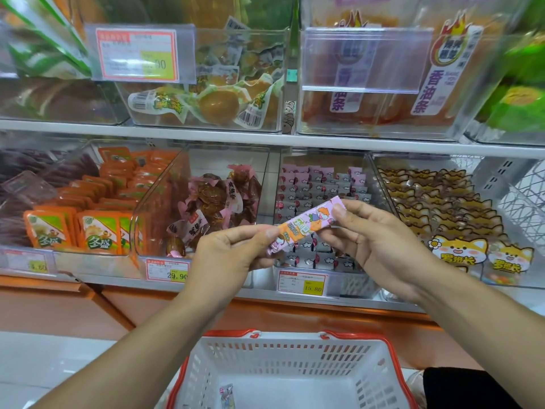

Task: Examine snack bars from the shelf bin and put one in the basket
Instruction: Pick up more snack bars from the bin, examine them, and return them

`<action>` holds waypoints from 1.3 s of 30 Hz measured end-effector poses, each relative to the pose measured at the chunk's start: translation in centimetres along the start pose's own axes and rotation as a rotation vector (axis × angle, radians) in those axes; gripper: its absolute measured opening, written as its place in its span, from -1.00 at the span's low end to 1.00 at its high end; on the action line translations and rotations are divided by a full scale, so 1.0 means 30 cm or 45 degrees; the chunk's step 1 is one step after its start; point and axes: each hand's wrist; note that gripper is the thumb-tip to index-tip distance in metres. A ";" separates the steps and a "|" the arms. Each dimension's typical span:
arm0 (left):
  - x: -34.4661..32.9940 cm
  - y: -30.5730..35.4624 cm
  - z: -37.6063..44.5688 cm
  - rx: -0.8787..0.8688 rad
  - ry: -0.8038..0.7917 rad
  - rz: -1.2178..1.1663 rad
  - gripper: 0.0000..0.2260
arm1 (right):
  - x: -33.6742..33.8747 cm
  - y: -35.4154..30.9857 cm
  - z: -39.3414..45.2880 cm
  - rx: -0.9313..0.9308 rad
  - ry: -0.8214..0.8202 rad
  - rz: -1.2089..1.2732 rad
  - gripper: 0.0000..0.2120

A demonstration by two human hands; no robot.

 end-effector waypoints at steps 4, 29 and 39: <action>-0.012 -0.011 0.013 -0.011 0.017 -0.119 -0.63 | 0.002 -0.007 0.005 -0.007 0.036 0.037 -0.66; -0.139 -0.173 0.022 -0.455 -0.467 1.372 -0.39 | 0.232 -0.097 0.485 0.486 0.617 -1.893 -0.83; -0.148 -0.206 0.045 -0.469 -0.493 1.410 -0.41 | 0.243 -0.076 0.547 0.388 0.490 -2.602 -0.48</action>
Point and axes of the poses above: each hand's wrist, its own z-axis towards the middle knuckle, its own x-axis out of the back of the hand, y = z × x, and after that the axes turned 11 degrees about -z, right-handed
